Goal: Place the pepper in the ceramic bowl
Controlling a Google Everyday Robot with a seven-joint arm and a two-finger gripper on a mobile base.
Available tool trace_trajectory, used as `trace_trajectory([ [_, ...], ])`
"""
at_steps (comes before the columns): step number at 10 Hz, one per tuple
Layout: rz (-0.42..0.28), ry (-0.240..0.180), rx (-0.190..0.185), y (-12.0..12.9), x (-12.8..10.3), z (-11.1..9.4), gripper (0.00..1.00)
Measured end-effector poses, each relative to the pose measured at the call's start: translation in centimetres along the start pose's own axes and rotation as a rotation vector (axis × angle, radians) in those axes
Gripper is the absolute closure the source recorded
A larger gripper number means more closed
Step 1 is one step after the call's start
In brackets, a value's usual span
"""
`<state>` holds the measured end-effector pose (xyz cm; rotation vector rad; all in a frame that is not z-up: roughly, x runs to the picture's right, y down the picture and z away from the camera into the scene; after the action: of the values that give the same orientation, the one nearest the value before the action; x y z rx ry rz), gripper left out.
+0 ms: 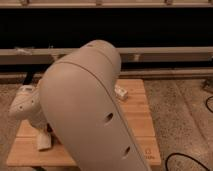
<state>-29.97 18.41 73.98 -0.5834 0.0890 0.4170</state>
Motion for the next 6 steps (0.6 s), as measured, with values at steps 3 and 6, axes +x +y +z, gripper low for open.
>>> trace_trajectory([
  [3,0.005,0.004,0.002,-1.7,0.0,-0.7,0.67],
  [6,0.007,0.002,0.000,-1.7,-0.5,-0.8,0.39],
])
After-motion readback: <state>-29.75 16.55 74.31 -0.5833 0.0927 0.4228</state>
